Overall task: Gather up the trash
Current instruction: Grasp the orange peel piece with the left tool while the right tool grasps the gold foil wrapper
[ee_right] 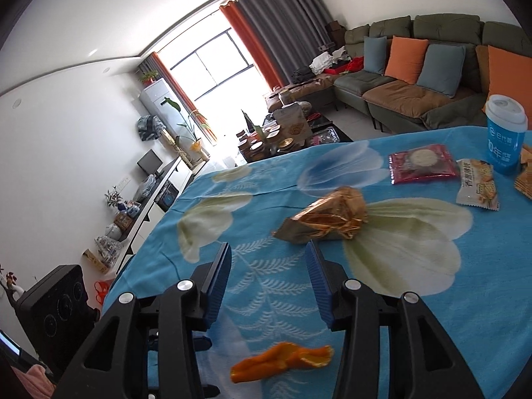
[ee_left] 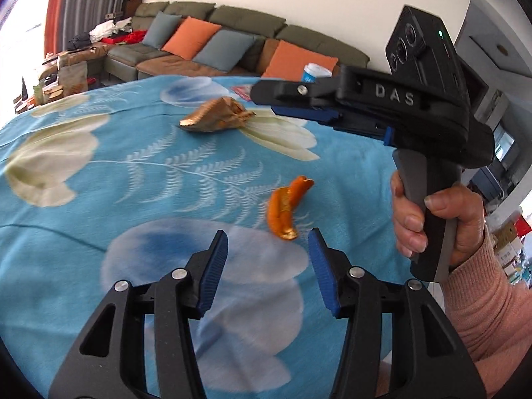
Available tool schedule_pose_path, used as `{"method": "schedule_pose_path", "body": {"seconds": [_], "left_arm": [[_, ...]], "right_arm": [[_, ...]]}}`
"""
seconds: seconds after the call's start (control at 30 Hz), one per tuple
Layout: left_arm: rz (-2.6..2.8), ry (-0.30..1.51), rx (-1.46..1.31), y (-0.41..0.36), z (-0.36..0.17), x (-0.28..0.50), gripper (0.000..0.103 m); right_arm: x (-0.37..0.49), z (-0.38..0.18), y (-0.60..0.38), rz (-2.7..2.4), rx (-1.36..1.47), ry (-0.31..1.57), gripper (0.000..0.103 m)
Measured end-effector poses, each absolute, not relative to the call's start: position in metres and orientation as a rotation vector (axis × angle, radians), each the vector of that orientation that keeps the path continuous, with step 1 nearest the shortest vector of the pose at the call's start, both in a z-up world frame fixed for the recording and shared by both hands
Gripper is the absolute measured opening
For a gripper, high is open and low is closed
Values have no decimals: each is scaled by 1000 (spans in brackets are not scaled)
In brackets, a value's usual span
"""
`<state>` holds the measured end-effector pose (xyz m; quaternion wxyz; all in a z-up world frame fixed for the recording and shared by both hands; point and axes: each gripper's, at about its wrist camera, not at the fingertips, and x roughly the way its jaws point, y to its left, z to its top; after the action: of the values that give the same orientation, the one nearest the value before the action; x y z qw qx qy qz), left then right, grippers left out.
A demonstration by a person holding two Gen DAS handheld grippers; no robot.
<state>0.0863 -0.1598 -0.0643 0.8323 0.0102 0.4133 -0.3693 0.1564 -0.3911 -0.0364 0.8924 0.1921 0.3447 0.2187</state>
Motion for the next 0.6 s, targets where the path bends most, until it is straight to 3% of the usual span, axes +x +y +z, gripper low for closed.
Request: {"method": "schedule_pose_path", "body": {"seconds": [0.23,0.47,0.6], "left_arm": [[-789,927,24,-177,-72,94,41],[-780,957,6,-180,-77,103,20],[-778,959,6,-181,-78,106,17]], "right_arm": [[174,-48,-406,415,418,740,48],[196,-58,-417,388,457,769,52],[205,-60,-420,379,465,778,53]]}}
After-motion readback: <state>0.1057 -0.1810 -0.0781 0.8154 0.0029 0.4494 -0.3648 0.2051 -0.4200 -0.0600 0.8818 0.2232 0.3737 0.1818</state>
